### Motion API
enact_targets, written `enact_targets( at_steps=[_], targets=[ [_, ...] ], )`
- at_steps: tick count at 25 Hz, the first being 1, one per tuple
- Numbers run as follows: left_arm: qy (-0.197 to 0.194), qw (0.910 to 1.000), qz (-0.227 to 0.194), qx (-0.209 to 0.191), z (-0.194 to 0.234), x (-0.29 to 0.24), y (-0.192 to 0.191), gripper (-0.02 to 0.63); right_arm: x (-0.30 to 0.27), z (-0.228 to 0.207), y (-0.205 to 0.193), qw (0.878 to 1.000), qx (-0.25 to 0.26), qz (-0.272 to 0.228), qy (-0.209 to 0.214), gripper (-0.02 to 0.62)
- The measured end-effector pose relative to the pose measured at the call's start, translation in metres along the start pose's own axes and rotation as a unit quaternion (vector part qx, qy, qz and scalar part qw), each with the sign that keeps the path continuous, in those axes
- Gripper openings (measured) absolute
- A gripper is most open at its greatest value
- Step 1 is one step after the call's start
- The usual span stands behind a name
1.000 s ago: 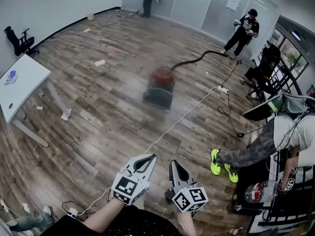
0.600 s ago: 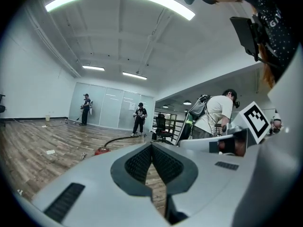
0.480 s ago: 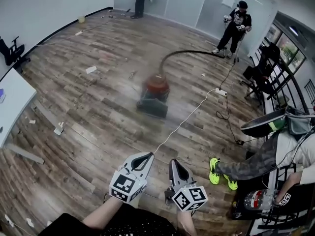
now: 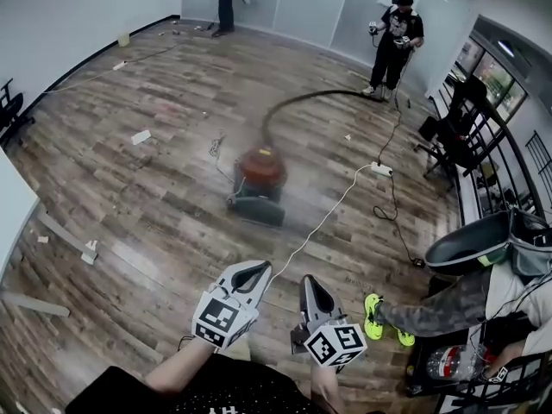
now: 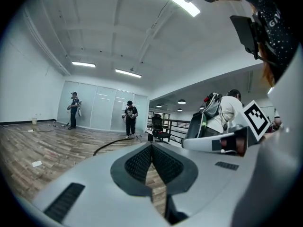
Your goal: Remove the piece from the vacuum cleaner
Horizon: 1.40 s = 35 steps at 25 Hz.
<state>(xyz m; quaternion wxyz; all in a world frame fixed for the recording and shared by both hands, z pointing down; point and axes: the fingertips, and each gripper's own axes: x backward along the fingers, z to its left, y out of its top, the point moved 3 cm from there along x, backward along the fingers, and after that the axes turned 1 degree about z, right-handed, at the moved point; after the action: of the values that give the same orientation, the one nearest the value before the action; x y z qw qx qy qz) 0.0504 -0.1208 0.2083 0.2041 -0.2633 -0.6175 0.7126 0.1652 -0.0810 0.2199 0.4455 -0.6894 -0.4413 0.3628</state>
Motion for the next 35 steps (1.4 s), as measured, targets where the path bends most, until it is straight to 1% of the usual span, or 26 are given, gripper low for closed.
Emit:
enact_targets(
  at_steps=[6,11,14,18,22,25,27,29,31,35],
  targets=[
    [-0.002,1.0000,0.009,-0.002,0.029,-0.030,0.002,0.009,-0.034,-0.026,-0.001,1.000,-0.009,0.012,-0.001,0.008],
    [0.012,0.9997,0.022,0.006,0.056,-0.058,-0.002,0.009,-0.071,-0.056,-0.001,0.999,-0.027,0.032,-0.003,0.009],
    [0.022,0.9993,0.026,0.013,0.082,-0.081,-0.003,0.009,-0.107,-0.072,0.005,0.999,-0.029,0.038,0.004,0.009],
    [0.021,0.9994,0.024,0.013,0.116,-0.131,0.007,0.009,-0.168,-0.091,0.020,0.998,-0.023,0.045,0.033,0.009],
    [0.012,0.9998,0.014,0.009,0.152,-0.192,0.026,0.009,-0.229,-0.119,0.049,0.998,-0.013,0.036,0.058,0.009],
    [0.003,0.9999,0.010,0.008,0.174,-0.234,0.039,0.009,-0.266,-0.147,0.068,0.997,-0.003,0.035,0.064,0.009],
    [-0.007,0.9999,0.011,0.007,0.183,-0.252,0.042,0.009,-0.283,-0.169,0.075,0.997,-0.007,0.038,0.061,0.009],
    [-0.009,0.9998,0.020,0.004,0.193,-0.265,0.038,0.009,-0.296,-0.190,0.076,0.997,-0.019,0.041,0.057,0.009],
    [-0.002,0.9995,0.031,0.002,0.206,-0.277,0.030,0.009,-0.310,-0.207,0.072,0.997,-0.025,0.048,0.057,0.009],
    [0.006,0.9988,0.047,0.008,0.232,-0.290,0.018,0.009,-0.330,-0.228,0.059,0.995,-0.033,0.071,0.058,0.009]
  ],
)
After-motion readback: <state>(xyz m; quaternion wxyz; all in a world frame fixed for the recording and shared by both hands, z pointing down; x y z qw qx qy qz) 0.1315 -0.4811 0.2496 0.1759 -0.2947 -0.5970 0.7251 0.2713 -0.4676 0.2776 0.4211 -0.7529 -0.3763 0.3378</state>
